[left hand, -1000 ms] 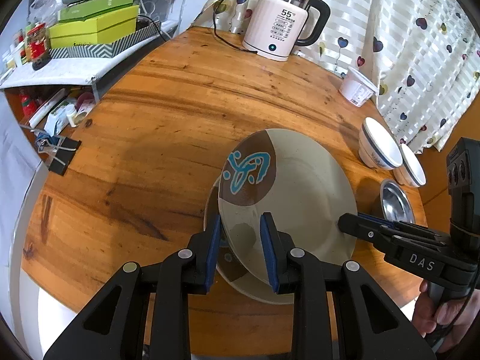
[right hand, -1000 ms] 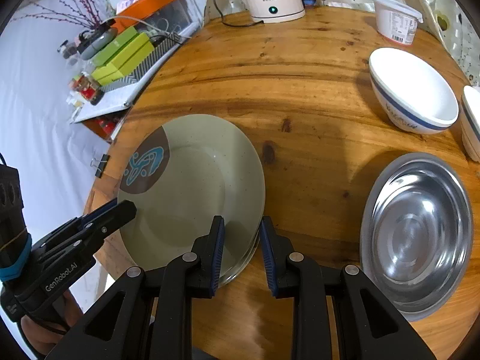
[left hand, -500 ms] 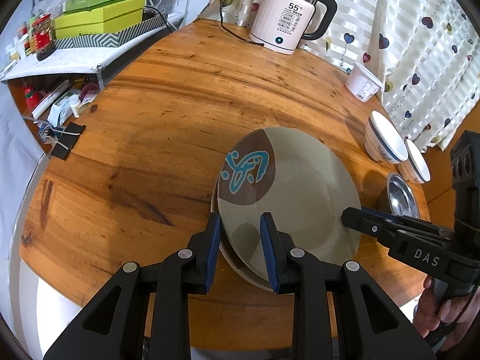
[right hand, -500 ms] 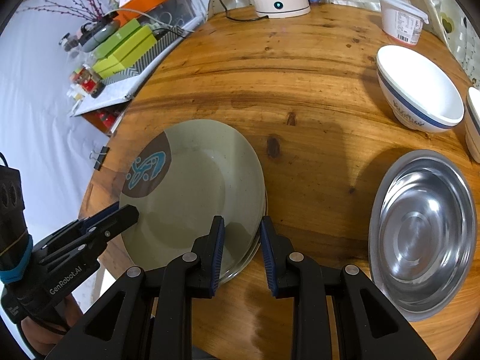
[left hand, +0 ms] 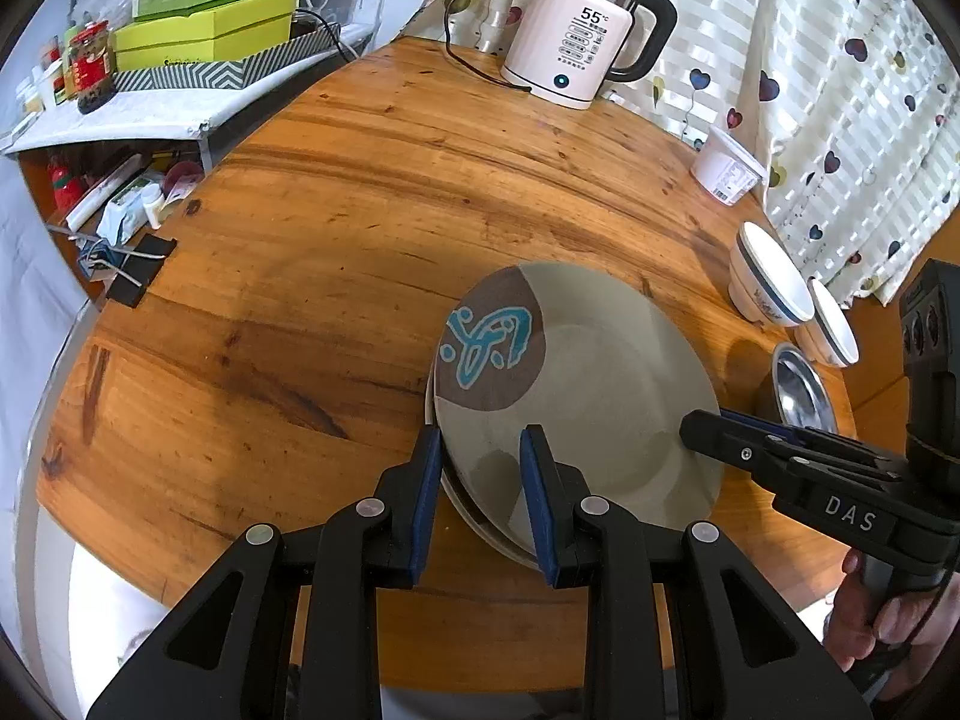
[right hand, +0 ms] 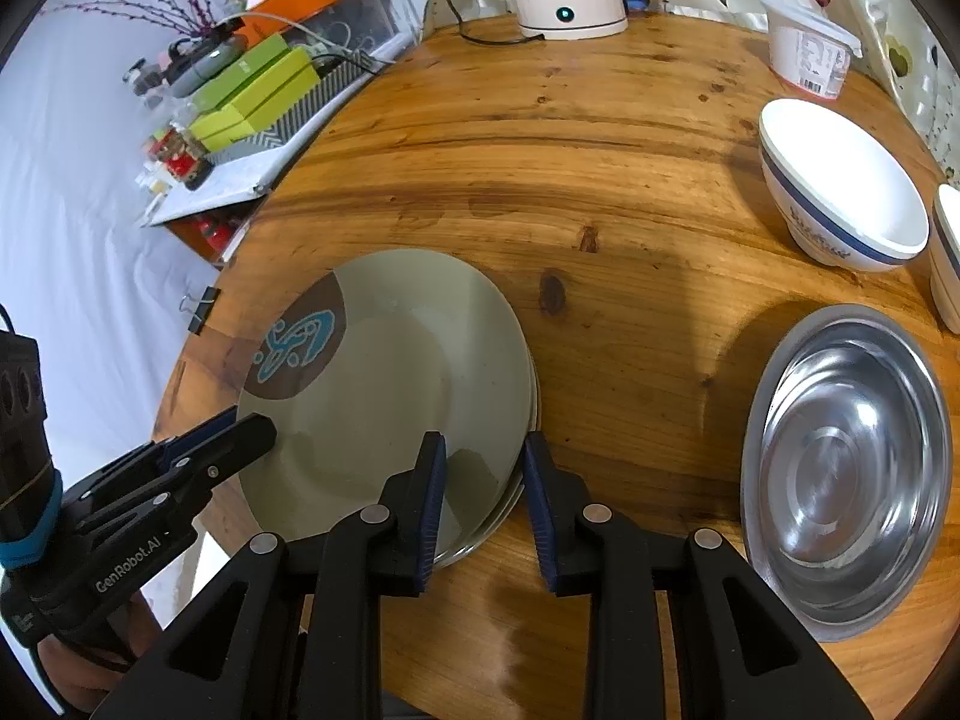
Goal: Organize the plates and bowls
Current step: 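Lower the held plate onto the plate stack with the left gripper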
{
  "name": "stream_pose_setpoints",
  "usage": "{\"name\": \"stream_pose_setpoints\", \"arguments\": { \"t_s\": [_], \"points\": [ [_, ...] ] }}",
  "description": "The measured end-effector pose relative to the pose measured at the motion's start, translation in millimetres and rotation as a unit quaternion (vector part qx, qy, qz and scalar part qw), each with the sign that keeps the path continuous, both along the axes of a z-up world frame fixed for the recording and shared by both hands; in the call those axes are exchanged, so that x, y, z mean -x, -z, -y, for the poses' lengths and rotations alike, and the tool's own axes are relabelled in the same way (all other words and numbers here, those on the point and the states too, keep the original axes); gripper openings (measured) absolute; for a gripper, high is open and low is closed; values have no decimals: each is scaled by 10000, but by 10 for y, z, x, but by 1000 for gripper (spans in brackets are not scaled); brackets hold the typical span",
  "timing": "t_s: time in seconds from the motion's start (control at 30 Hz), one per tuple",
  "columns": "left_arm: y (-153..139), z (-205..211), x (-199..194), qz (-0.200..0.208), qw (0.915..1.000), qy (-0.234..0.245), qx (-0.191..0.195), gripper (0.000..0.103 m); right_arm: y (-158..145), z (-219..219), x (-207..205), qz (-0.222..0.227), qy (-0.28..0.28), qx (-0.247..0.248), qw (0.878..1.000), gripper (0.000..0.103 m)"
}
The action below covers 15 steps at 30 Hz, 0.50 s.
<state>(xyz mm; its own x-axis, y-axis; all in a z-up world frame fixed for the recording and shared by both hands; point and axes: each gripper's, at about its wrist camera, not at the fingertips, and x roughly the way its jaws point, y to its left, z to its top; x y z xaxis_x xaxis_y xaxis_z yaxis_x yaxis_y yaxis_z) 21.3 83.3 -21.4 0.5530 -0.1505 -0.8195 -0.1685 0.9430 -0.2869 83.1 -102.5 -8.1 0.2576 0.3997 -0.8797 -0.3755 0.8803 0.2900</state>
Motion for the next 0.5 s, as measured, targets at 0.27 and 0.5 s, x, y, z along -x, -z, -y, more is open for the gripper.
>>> {"name": "stream_pose_setpoints", "arguments": {
  "t_s": [0.27,0.5],
  "points": [
    [7,-15,10,7,10000,-25,34,28,-6,8,8,66,-52,27,10000,27],
    [-13,-59,16,69,9999,-89,65,28,-67,96,-26,180,46,-8,9998,27]
  ]
}}
